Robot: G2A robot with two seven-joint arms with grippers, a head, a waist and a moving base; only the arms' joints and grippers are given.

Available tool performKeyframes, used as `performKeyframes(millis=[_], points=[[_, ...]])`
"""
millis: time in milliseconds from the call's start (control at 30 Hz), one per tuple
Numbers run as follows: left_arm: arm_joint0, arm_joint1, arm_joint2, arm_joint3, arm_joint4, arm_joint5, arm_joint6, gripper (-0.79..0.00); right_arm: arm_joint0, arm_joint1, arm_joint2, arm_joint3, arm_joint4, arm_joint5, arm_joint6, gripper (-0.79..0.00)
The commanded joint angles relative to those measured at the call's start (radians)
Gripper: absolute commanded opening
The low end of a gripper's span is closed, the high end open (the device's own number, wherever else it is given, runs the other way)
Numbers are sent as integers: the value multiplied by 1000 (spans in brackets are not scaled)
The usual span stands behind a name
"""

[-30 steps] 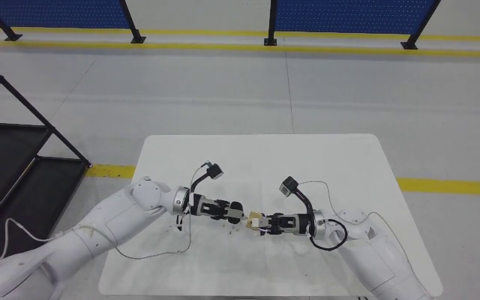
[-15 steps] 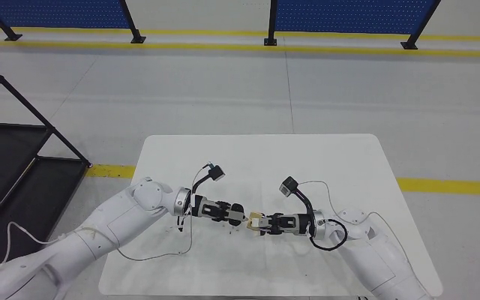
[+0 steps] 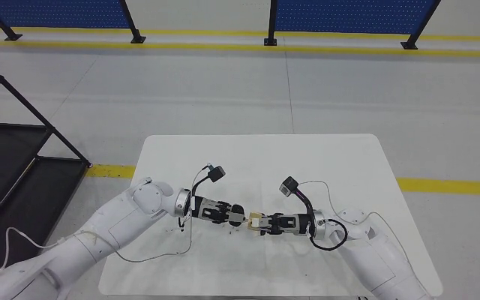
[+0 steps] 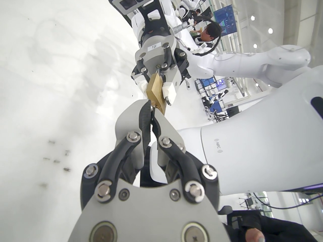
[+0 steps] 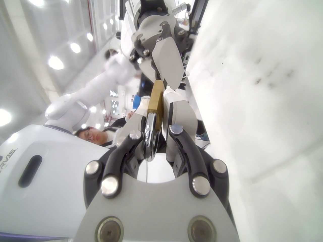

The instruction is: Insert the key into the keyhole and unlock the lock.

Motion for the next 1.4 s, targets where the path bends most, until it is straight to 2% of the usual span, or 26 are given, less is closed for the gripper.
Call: performKeyframes(millis=[0, 333, 700, 733, 767, 800, 1033, 1333, 1367], points=[[6, 1, -11, -5, 19, -9, 11, -785, 0, 0, 0, 0, 0, 0, 0, -785], [47, 5, -65, -51, 150, -68, 77, -785, 0, 0, 0, 0, 0, 0, 0, -785], [97, 6, -105, -87, 238, -82, 148, -785, 0, 0, 0, 0, 0, 0, 0, -785], [101, 6, -106, -87, 231, -81, 148, -539, 0, 0, 0, 0, 0, 0, 0, -785], [102, 6, -109, -87, 228, -82, 150, -206, 0, 0, 0, 0, 0, 0, 0, -785], [104, 6, -112, -86, 227, -82, 151, 0, 0, 0, 0, 0, 0, 0, 0, -785], [121, 10, -137, -88, 185, -55, 141, 0, 0, 0, 0, 0, 0, 0, 0, -785], [132, 12, -129, -71, -60, 126, -33, 0, 0, 0, 0, 0, 0, 0, 0, -785], [127, 11, -130, -69, -74, 139, -53, -49, 0, 0, 0, 0, 0, 0, 0, -785]])
